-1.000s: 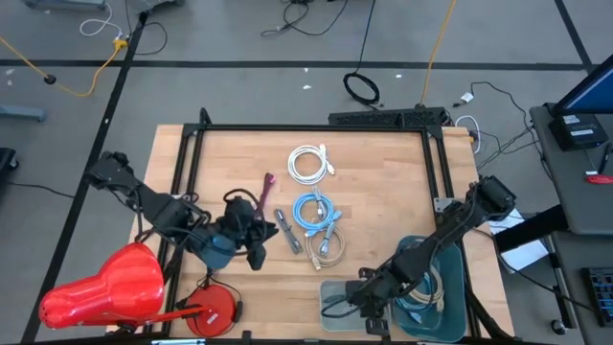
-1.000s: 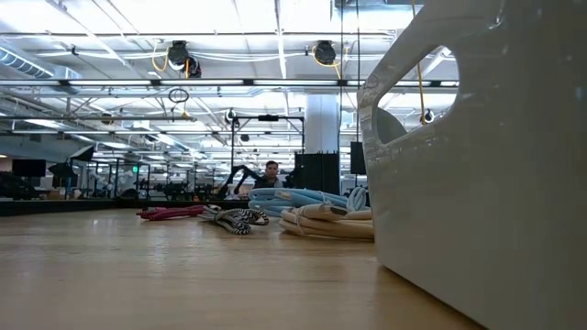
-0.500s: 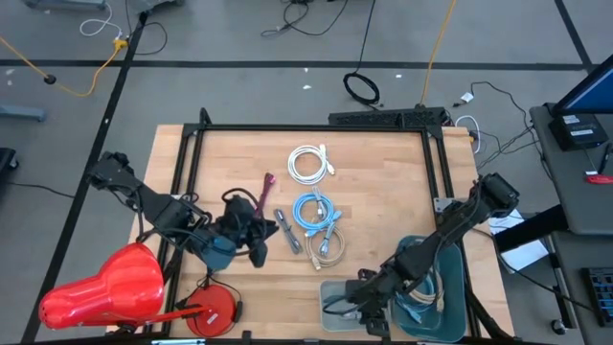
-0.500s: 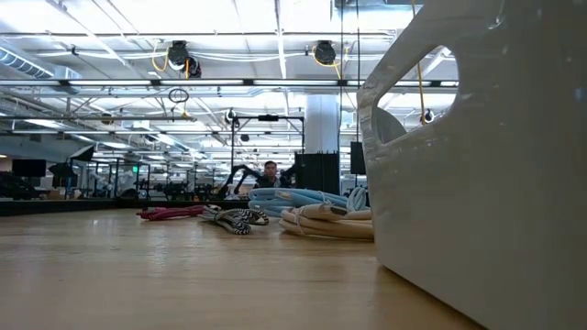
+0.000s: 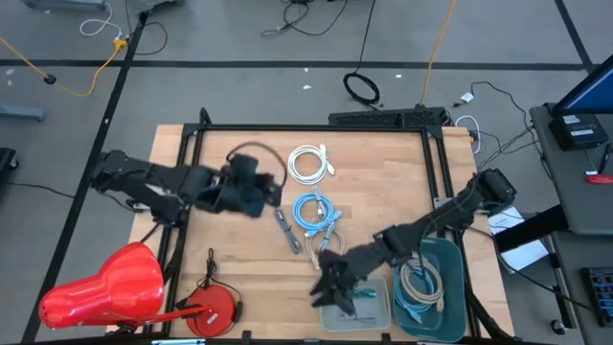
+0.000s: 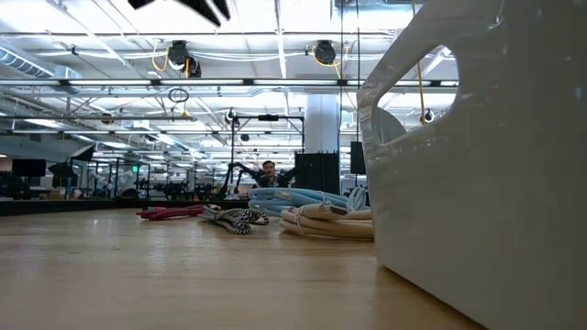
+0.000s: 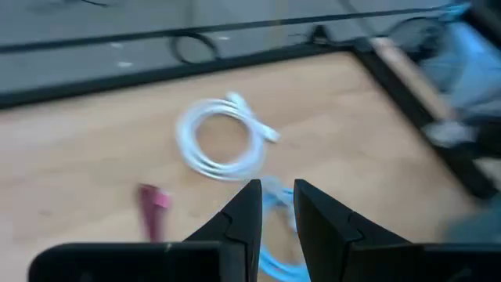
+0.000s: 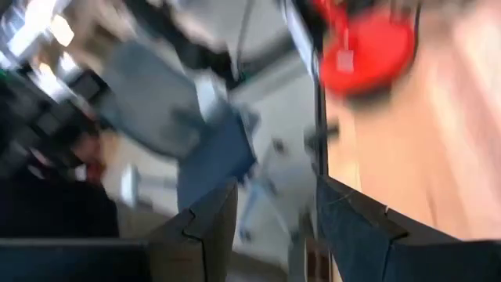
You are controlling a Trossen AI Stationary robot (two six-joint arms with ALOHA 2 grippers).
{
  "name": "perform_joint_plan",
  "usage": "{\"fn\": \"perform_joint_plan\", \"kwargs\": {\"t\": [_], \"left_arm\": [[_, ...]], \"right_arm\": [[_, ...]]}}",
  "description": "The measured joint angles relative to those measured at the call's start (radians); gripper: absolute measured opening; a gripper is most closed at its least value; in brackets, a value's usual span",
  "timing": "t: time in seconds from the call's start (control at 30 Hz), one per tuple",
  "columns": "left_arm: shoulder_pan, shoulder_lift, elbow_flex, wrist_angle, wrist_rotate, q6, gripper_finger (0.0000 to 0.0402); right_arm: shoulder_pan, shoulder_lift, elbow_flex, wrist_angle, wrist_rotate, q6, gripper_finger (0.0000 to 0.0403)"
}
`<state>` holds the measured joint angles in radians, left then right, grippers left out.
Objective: Pick & Place USB Port
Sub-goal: Put the white HDMI cable into the blue bin
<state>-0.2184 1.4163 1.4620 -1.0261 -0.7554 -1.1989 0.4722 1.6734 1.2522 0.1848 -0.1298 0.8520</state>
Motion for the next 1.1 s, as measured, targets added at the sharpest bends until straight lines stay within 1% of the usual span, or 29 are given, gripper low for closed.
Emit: {"fn": "perform_joint_plan", "kwargs": {"t": [0.07, 0.17, 0.27, 0.37, 0.5, 0.6, 0.67, 0.77, 0.83, 0.93, 1.03, 1.1], "left_arm": [[0.071, 0.0, 0.0, -0.017, 0.028, 0.055, 0.0076], [0.182, 0.0, 0.0, -0.023, 0.101, 0.146, 0.0076], [0.302, 0.004, 0.0, -0.04, 0.189, 0.227, 0.0076], [0.431, 0.027, -0.001, -0.065, 0.246, 0.311, 0.0076], [0.611, 0.083, -0.001, -0.071, 0.329, 0.432, 0.0076], [0.721, 0.153, -0.001, -0.034, 0.426, 0.537, 0.0076], [0.775, 0.207, -0.001, -0.005, 0.513, 0.608, 0.0077], [0.822, 0.299, -0.001, 0.037, 0.663, 0.698, 0.008], [0.834, 0.355, -0.001, 0.058, 0.741, 0.731, 0.0093], [0.829, 0.426, -0.001, 0.071, 0.758, 0.744, 0.0132], [0.819, 0.485, -0.001, 0.077, 0.766, 0.731, 0.0185], [0.813, 0.51, -0.001, 0.084, 0.8, 0.717, 0.022]], "right_arm": [[-0.031, -0.018, 0.0, 0.042, 0.024, 0.0, 0.0167], [-0.071, -0.067, -0.001, 0.025, 0.061, -0.013, 0.0167], [-0.117, -0.128, -0.001, -0.025, 0.081, -0.056, 0.0167], [-0.174, -0.187, 0.0, -0.095, 0.09, -0.092, 0.0167], [-0.235, -0.265, 0.0, -0.21, 0.173, -0.142, 0.0167], [-0.266, -0.322, 0.0, -0.304, 0.268, -0.172, 0.0167], [-0.278, -0.354, 0.0, -0.372, 0.344, -0.188, 0.0167], [-0.289, -0.399, -0.001, -0.449, 0.438, -0.189, 0.0167], [-0.296, -0.422, -0.001, -0.473, 0.463, -0.188, 0.0166], [-0.306, -0.453, -0.001, -0.529, 0.472, -0.201, 0.0166], [-0.321, -0.477, -0.001, -0.566, 0.473, -0.203, 0.0166], [-0.329, -0.487, -0.001, -0.586, 0.474, -0.21, 0.0166]]}}
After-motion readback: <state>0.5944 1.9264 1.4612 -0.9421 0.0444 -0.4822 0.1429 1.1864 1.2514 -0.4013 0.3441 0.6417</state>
